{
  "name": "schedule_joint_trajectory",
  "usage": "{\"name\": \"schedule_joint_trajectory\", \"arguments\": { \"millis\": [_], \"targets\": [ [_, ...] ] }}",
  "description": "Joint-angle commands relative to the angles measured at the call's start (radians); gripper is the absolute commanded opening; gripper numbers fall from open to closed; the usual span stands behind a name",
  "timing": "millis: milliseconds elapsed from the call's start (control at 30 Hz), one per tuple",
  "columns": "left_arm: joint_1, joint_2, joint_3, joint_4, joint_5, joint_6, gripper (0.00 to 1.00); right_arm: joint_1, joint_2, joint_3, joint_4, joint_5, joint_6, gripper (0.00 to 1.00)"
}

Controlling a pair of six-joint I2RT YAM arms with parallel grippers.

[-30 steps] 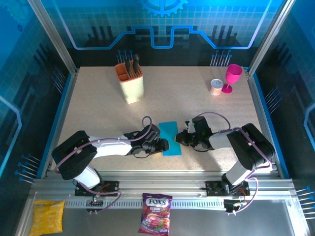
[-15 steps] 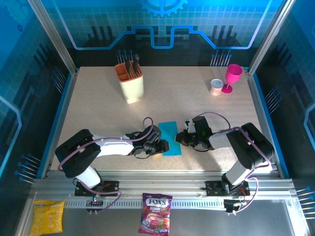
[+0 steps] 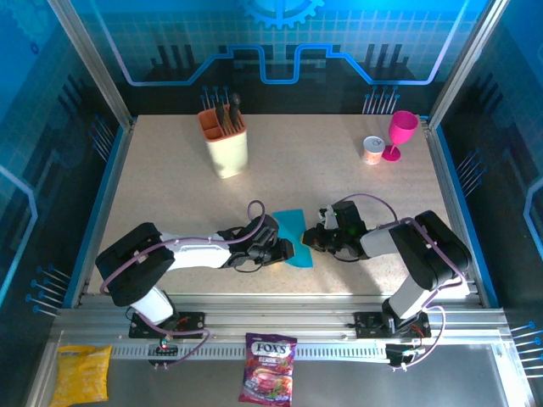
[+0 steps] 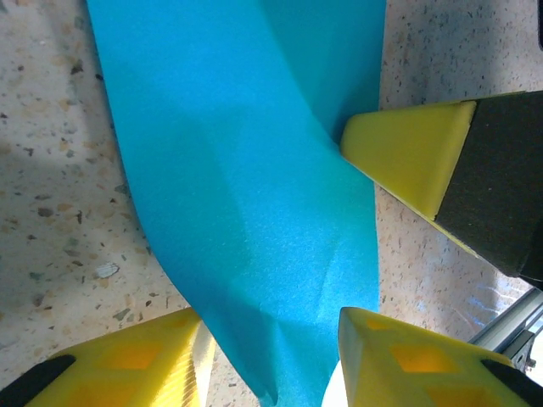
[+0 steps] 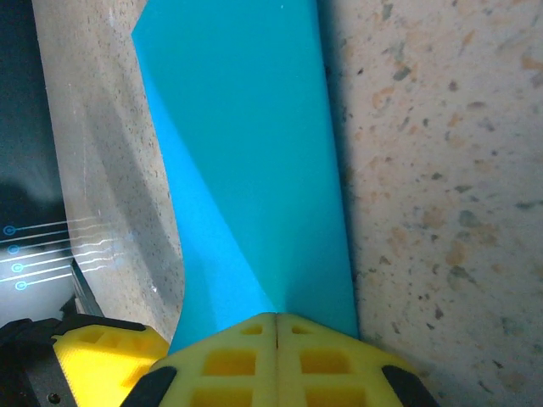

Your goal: Fold a paper plane with a square sheet of paper (pick it up from the middle)

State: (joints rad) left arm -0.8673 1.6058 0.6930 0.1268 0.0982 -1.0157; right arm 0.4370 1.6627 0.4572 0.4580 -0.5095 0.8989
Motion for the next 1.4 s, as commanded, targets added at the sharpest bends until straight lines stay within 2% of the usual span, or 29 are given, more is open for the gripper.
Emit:
{"name": "schedule_joint_trajectory", "arguments": {
  "millis": [0, 400, 667, 867, 1367],
  "targets": [
    [-0.007, 0.004, 0.0, 0.023, -0.012, 0.001, 0.43, 0.032, 0.111, -0.031, -0.067, 0.082, -0.01, 0.0],
    [-0.004, 0.033, -0.027, 0.048, -0.048, 0.041, 0.43, 0.031, 0.105, -0.032, -0.075, 0.085, -0.013, 0.0],
    [-0.001, 0.026, -0.05, 0.07, -0.071, 0.051, 0.39, 0.031, 0.1, -0.029, -0.087, 0.086, -0.017, 0.0],
    [0.027, 0.023, -0.044, 0.076, -0.064, 0.098, 0.39, 0.031, 0.104, -0.028, -0.092, 0.088, -0.023, 0.0],
    [0.067, 0.014, -0.035, 0.104, -0.02, 0.174, 0.26, 0.031, 0.102, -0.015, -0.116, 0.092, -0.032, 0.0]
  ]
}}
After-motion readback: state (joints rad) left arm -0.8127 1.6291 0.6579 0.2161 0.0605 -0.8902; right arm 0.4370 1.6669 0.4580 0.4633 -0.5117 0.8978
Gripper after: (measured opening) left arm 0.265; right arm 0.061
